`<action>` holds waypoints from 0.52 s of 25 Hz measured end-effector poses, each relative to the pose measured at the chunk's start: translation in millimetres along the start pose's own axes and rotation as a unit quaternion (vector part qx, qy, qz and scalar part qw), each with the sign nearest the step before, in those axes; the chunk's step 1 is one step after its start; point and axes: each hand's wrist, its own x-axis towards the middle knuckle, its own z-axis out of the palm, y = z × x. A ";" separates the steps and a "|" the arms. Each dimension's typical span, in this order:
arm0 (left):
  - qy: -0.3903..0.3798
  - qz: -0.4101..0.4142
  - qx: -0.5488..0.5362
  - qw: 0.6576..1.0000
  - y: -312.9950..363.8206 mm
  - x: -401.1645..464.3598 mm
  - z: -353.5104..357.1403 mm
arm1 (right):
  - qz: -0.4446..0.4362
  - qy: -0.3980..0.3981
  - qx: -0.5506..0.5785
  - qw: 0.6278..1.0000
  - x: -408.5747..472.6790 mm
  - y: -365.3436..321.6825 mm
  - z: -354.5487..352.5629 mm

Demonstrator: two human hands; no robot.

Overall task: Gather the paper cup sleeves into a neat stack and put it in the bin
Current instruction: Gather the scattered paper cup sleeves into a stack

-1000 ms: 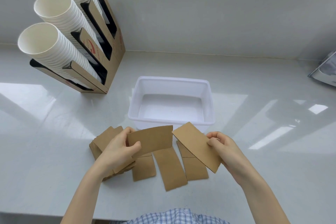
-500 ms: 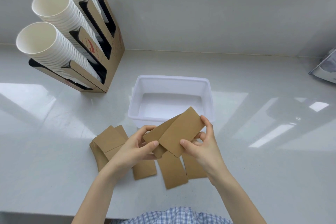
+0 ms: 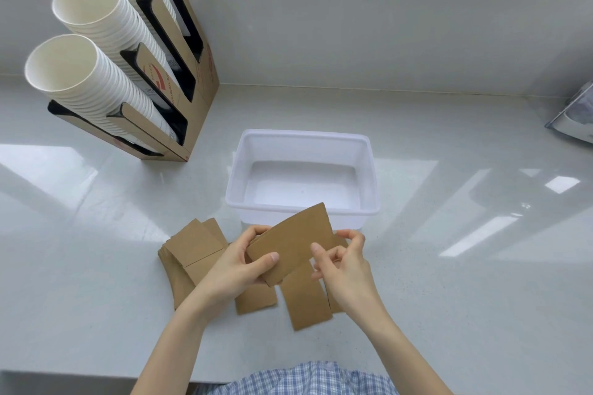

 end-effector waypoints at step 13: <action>0.082 -0.026 0.038 0.996 -10.2 -0.7 -17.5 | 0.054 0.018 -0.339 0.939 12.1 35.9 -7.9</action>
